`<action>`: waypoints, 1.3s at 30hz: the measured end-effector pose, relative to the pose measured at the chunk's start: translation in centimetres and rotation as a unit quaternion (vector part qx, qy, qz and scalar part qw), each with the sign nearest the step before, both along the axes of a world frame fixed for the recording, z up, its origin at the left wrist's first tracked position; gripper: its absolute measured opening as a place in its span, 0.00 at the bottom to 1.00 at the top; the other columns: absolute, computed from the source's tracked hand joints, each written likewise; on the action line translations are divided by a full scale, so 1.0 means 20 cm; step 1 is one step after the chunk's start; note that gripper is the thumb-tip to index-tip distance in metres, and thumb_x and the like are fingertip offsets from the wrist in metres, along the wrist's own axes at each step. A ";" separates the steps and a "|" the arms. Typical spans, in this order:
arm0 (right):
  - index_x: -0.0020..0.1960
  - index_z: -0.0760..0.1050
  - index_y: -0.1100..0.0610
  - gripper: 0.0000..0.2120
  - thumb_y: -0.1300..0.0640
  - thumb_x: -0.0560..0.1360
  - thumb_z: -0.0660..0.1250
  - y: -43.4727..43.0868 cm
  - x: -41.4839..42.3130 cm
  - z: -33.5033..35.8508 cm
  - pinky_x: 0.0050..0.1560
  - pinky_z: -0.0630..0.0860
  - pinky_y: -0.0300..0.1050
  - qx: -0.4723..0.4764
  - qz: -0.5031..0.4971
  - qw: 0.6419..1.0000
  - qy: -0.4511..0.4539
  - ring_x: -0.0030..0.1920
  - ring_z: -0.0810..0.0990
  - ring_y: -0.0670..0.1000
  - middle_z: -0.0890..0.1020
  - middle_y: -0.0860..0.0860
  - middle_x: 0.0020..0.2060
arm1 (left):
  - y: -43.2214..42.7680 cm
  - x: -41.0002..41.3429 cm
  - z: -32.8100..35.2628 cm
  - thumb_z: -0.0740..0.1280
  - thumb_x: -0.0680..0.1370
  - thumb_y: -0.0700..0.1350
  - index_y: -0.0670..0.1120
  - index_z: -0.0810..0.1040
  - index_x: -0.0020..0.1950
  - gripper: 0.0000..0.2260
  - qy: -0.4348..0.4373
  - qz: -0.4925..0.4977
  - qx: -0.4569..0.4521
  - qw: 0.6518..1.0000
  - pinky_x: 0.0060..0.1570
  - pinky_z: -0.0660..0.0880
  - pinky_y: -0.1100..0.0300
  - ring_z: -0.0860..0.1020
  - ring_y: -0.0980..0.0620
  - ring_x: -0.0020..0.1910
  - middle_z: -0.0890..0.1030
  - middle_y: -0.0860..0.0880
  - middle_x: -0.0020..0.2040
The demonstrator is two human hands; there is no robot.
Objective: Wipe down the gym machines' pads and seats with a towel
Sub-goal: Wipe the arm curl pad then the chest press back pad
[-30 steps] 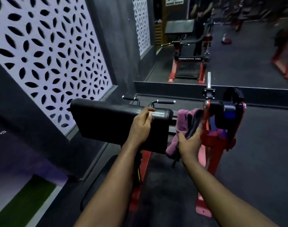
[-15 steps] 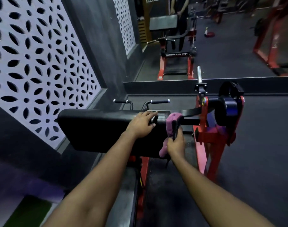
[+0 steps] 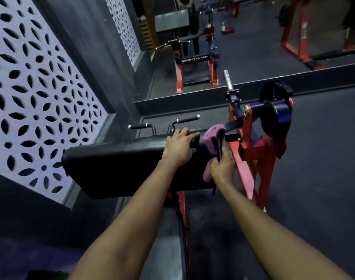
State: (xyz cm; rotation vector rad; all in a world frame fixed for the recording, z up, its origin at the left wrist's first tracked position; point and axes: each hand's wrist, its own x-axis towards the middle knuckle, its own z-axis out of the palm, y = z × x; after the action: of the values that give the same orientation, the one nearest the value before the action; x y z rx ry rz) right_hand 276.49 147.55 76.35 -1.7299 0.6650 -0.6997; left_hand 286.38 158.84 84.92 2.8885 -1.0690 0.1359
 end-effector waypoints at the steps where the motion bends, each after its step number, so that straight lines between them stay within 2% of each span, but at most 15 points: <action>1: 0.78 0.67 0.55 0.38 0.76 0.71 0.62 0.02 -0.03 -0.04 0.60 0.65 0.35 0.022 -0.011 1.000 0.011 0.68 0.74 0.56 0.76 0.56 0.70 | 0.00 0.01 0.00 0.72 0.76 0.54 0.58 0.69 0.76 0.29 0.001 -0.001 -0.001 1.000 0.59 0.72 0.47 0.68 0.47 0.65 0.71 0.51 0.64; 4: 0.74 0.71 0.60 0.30 0.75 0.73 0.62 0.03 -0.11 -0.20 0.54 0.66 0.38 0.076 0.006 0.994 0.079 0.65 0.77 0.61 0.79 0.62 0.65 | 0.00 0.03 0.02 0.73 0.75 0.54 0.58 0.70 0.75 0.28 0.013 -0.014 -0.010 1.000 0.58 0.73 0.47 0.68 0.48 0.64 0.71 0.52 0.62; 7: 0.73 0.73 0.54 0.29 0.72 0.75 0.61 0.00 -0.16 -0.29 0.52 0.67 0.40 0.104 0.044 0.985 0.133 0.63 0.79 0.60 0.81 0.61 0.62 | 0.01 0.04 0.02 0.73 0.75 0.55 0.58 0.71 0.74 0.28 0.015 -0.025 -0.012 0.999 0.59 0.73 0.47 0.67 0.48 0.64 0.71 0.52 0.61; 10: 0.75 0.71 0.49 0.34 0.74 0.74 0.60 -0.07 -0.07 -0.15 0.53 0.69 0.37 0.103 0.039 0.990 0.084 0.60 0.78 0.51 0.81 0.52 0.61 | 0.02 0.05 0.02 0.72 0.75 0.56 0.58 0.72 0.74 0.27 0.010 -0.035 -0.010 0.999 0.59 0.72 0.47 0.67 0.47 0.64 0.71 0.51 0.60; 13: 0.77 0.68 0.42 0.38 0.71 0.73 0.61 -0.13 0.05 0.03 0.55 0.72 0.41 0.051 0.006 0.998 0.047 0.56 0.79 0.50 0.80 0.47 0.60 | 0.03 0.06 0.01 0.72 0.75 0.57 0.58 0.71 0.74 0.27 0.001 -0.045 -0.012 0.999 0.58 0.72 0.47 0.68 0.46 0.63 0.71 0.51 0.61; 15: 0.76 0.69 0.40 0.39 0.71 0.71 0.60 -0.12 0.09 0.03 0.60 0.76 0.45 0.027 0.001 0.999 0.037 0.58 0.79 0.50 0.80 0.46 0.63 | 0.04 0.06 0.00 0.71 0.76 0.57 0.59 0.71 0.75 0.27 -0.006 -0.048 -0.016 0.999 0.57 0.71 0.47 0.68 0.46 0.63 0.71 0.51 0.61; 17: 0.75 0.70 0.42 0.40 0.72 0.69 0.59 -0.06 0.07 -0.04 0.65 0.75 0.47 0.043 -0.009 0.999 0.030 0.63 0.79 0.49 0.80 0.48 0.66 | 0.04 0.06 -0.02 0.71 0.76 0.57 0.59 0.70 0.75 0.27 -0.011 -0.047 -0.021 0.999 0.56 0.70 0.48 0.68 0.47 0.62 0.72 0.51 0.62; 20: 0.75 0.71 0.53 0.36 0.76 0.71 0.61 0.01 -0.02 -0.24 0.60 0.67 0.34 0.071 -0.015 0.996 0.058 0.62 0.76 0.49 0.80 0.54 0.65 | 0.05 0.05 -0.03 0.70 0.77 0.57 0.60 0.70 0.75 0.26 -0.016 -0.045 -0.029 0.998 0.57 0.69 0.48 0.67 0.47 0.63 0.71 0.51 0.63; 23: 0.75 0.71 0.55 0.34 0.76 0.73 0.62 0.02 -0.09 -0.43 0.57 0.69 0.38 0.115 0.023 0.986 0.122 0.65 0.78 0.57 0.81 0.58 0.64 | 0.05 0.05 -0.04 0.69 0.77 0.57 0.59 0.69 0.75 0.26 -0.018 -0.048 -0.032 0.998 0.59 0.69 0.47 0.67 0.47 0.64 0.72 0.51 0.64; 26: 0.74 0.73 0.51 0.31 0.72 0.75 0.62 -0.01 -0.14 -0.51 0.53 0.70 0.40 0.143 0.042 0.973 0.179 0.63 0.80 0.60 0.82 0.58 0.62 | 0.06 0.05 -0.04 0.69 0.78 0.57 0.60 0.69 0.75 0.25 -0.016 -0.048 -0.030 0.998 0.60 0.69 0.47 0.66 0.47 0.64 0.71 0.51 0.65; 29: 0.74 0.73 0.49 0.31 0.71 0.75 0.62 -0.05 -0.07 -0.40 0.56 0.71 0.41 0.144 0.011 0.982 0.124 0.63 0.80 0.57 0.82 0.55 0.64 | 0.06 0.05 -0.05 0.68 0.78 0.57 0.60 0.69 0.75 0.25 -0.020 -0.052 -0.037 0.998 0.59 0.68 0.47 0.66 0.48 0.63 0.71 0.51 0.64; 33: 0.73 0.68 0.35 0.40 0.72 0.72 0.61 -0.12 0.10 -0.12 0.58 0.75 0.42 0.067 -0.012 0.998 0.010 0.60 0.80 0.49 0.81 0.46 0.64 | 0.07 0.05 -0.05 0.68 0.78 0.58 0.60 0.69 0.75 0.26 -0.030 -0.055 -0.034 0.997 0.58 0.69 0.47 0.67 0.47 0.62 0.71 0.51 0.64; 34: 0.74 0.67 0.34 0.41 0.72 0.71 0.61 -0.13 0.13 -0.09 0.59 0.74 0.41 0.039 -0.008 0.999 -0.001 0.60 0.80 0.47 0.80 0.45 0.65 | 0.08 0.06 -0.06 0.68 0.78 0.58 0.60 0.69 0.75 0.26 -0.031 -0.056 -0.037 0.997 0.57 0.69 0.47 0.67 0.47 0.62 0.71 0.52 0.64; 36: 0.75 0.68 0.38 0.42 0.73 0.70 0.60 -0.14 0.14 -0.09 0.64 0.71 0.39 -0.002 0.005 1.000 -0.006 0.65 0.77 0.46 0.78 0.45 0.69 | 0.08 0.06 -0.06 0.69 0.78 0.58 0.60 0.69 0.75 0.26 -0.035 -0.058 -0.042 0.997 0.56 0.68 0.47 0.67 0.47 0.61 0.72 0.52 0.64; 39: 0.77 0.68 0.47 0.41 0.74 0.69 0.60 -0.08 0.07 -0.23 0.66 0.66 0.34 -0.002 -0.001 1.000 0.028 0.67 0.73 0.45 0.76 0.48 0.71 | 0.08 0.06 -0.07 0.69 0.77 0.57 0.60 0.69 0.75 0.26 -0.032 -0.056 -0.043 0.997 0.56 0.67 0.48 0.66 0.48 0.62 0.71 0.52 0.65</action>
State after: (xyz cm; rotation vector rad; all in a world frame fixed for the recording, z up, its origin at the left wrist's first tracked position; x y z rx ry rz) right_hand 277.94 145.91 71.71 -1.7579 0.7047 -0.6571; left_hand 287.56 160.42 83.57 2.7573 -1.2013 0.2652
